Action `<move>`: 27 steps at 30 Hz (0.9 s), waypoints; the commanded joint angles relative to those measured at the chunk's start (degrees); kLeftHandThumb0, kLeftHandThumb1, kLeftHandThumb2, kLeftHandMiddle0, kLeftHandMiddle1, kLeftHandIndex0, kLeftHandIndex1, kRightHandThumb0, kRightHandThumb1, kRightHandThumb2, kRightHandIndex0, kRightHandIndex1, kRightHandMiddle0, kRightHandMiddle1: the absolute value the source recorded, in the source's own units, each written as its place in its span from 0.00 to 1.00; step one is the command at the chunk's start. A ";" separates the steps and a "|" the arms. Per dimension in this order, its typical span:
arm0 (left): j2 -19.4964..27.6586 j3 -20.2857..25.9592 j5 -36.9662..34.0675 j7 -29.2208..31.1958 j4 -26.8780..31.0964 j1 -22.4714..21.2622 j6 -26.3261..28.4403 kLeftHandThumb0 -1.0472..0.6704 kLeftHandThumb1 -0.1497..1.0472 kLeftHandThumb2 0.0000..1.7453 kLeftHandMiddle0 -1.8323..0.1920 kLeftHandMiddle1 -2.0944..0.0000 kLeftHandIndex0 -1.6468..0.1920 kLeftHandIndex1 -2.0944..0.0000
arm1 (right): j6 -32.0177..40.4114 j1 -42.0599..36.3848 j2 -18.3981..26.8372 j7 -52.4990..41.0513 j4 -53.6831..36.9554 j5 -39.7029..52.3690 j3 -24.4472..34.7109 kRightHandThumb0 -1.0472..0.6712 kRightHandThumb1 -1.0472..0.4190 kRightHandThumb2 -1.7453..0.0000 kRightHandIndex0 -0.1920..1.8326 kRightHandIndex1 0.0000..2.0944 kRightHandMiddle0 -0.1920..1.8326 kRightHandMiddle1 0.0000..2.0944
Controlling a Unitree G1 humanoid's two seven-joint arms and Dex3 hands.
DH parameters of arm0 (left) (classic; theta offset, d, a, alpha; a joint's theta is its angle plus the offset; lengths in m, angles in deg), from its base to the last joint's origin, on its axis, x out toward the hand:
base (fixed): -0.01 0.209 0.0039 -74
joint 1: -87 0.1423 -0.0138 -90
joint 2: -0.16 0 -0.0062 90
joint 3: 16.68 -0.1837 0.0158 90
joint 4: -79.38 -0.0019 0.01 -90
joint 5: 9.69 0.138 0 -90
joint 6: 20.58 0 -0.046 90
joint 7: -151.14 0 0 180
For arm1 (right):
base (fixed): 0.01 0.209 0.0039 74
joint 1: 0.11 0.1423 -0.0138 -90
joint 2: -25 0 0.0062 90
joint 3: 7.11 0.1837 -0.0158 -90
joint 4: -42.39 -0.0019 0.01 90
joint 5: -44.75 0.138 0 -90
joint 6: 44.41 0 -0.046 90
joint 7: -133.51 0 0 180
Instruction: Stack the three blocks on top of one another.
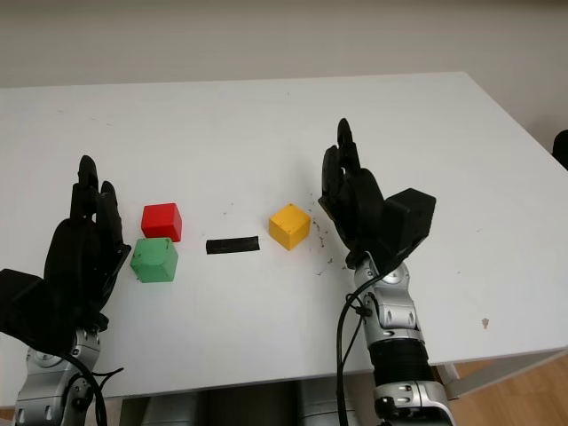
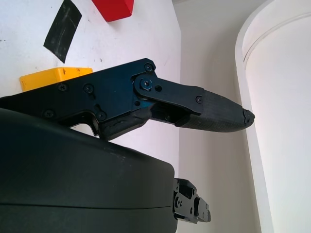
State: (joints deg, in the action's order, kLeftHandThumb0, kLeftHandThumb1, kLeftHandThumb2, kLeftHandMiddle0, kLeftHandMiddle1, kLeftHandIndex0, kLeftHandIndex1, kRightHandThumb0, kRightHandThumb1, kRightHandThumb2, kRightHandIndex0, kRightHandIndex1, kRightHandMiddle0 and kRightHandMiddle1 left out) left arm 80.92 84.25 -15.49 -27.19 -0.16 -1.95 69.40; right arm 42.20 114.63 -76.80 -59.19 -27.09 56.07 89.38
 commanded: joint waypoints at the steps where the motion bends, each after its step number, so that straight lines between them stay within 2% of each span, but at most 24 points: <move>1: -0.15 -0.06 0.05 -0.11 0.91 0.64 -0.14 0.15 1.00 0.38 1.00 1.00 1.00 1.00 | 0.25 0.12 0.10 0.06 -1.50 0.11 0.02 0.16 0.00 0.62 0.00 0.00 0.00 0.00; 10: 0.80 0.35 0.36 0.13 0.40 -0.02 0.19 0.15 1.00 0.38 1.00 1.00 1.00 1.00 | -0.20 0.41 0.01 0.31 -0.70 -0.24 -0.12 0.16 0.00 0.61 0.00 0.00 0.00 0.00; 14: 2.43 2.30 0.52 -0.04 0.28 -0.83 -0.97 0.17 1.00 0.34 1.00 0.99 1.00 1.00 | -0.07 0.34 0.30 0.00 -0.98 -0.34 -0.19 0.17 0.00 0.60 0.00 0.00 0.00 0.00; 15: 4.08 3.29 0.23 0.55 0.91 -1.48 0.19 0.17 1.00 0.34 1.00 0.99 1.00 0.99 | -0.13 0.33 0.32 -0.01 -1.05 -0.38 -0.18 0.17 0.00 0.60 0.00 0.00 0.00 0.00; 18: 12.66 6.48 0.75 4.42 2.24 -4.58 4.28 0.23 1.00 0.22 0.93 0.96 0.96 0.97 | -0.39 0.20 0.28 -0.09 -1.29 -0.31 -0.11 0.16 0.00 0.61 0.00 0.00 0.00 0.00; 21: 22.85 7.77 4.21 8.56 1.47 -9.03 7.42 0.30 0.99 0.08 0.81 0.95 0.85 0.94 | -0.28 -0.12 0.13 0.26 -1.69 -0.58 -0.26 0.16 0.00 0.61 0.00 0.00 0.00 0.00; 23: 27.07 7.64 5.90 10.59 0.77 -11.12 8.68 0.33 0.99 0.05 0.78 0.95 0.80 0.93 | -0.08 -0.34 0.10 0.29 -2.06 -0.63 -0.39 0.16 0.00 0.61 0.00 0.00 0.00 0.00; 27: 34.41 4.21 11.48 13.80 -0.65 -17.54 12.34 0.38 0.97 0.03 0.76 0.96 0.76 0.92 | 0.04 -0.59 -0.08 0.32 -2.16 -0.56 -0.46 0.16 0.00 0.62 0.00 0.00 0.00 0.00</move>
State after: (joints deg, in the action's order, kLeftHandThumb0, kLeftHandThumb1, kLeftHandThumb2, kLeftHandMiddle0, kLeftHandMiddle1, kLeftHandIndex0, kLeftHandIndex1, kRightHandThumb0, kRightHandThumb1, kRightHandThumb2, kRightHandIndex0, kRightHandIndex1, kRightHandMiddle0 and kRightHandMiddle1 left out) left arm 113.32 89.86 -5.26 -14.13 -0.16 -17.14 81.34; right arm 42.24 114.34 -76.96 -58.84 -28.14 55.66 89.12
